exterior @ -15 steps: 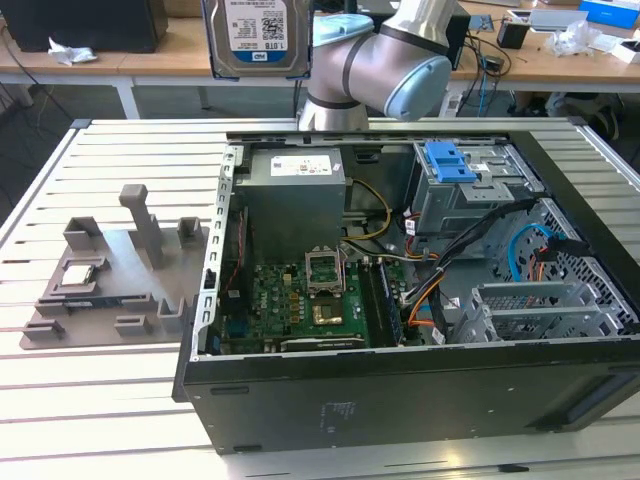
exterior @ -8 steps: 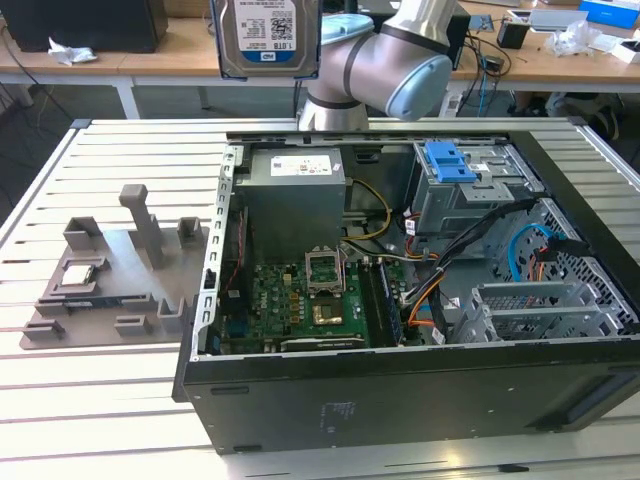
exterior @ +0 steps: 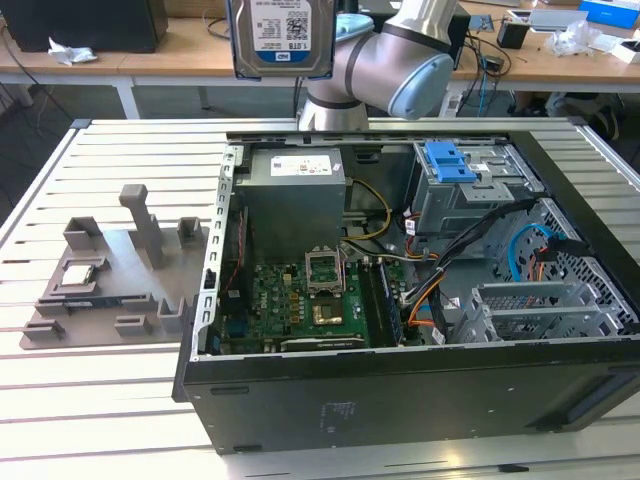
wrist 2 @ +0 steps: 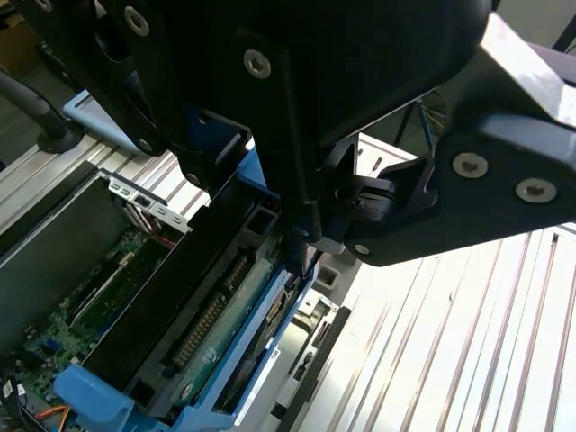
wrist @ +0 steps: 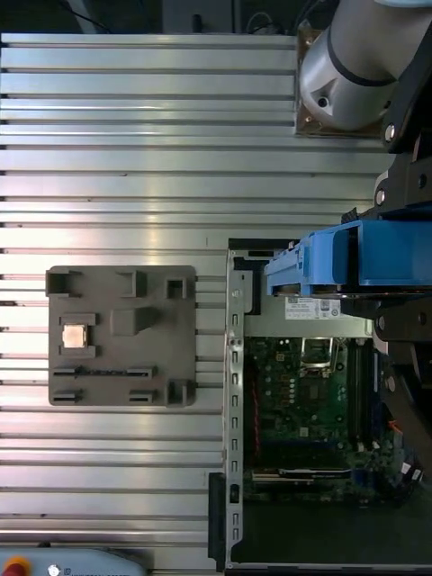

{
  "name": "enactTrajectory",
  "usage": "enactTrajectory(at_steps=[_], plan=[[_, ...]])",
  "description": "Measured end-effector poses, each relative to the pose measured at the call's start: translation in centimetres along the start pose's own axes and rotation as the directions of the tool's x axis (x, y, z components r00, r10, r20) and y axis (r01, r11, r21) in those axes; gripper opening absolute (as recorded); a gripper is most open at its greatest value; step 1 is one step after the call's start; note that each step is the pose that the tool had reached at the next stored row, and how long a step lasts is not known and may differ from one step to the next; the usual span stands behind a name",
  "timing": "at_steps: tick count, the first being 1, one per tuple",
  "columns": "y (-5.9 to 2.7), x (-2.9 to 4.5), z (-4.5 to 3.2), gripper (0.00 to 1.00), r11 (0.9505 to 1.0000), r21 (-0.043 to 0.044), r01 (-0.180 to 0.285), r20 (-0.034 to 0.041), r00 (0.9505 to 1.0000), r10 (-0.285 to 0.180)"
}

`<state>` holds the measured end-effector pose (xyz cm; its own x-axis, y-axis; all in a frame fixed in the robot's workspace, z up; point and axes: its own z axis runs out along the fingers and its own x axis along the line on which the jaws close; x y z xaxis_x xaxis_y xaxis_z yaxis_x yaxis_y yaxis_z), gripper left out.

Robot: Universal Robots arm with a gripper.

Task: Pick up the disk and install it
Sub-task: 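Pick up the disk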

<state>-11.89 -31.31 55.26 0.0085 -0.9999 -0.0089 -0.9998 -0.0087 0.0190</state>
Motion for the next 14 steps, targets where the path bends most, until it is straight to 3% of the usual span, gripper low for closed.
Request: enactTrajectory(at_steps=[14], plan=[[-1.82,0.01,-0.03,0.36,1.0,-0.0001,0.0,-0.0001,1.0,0.0]])
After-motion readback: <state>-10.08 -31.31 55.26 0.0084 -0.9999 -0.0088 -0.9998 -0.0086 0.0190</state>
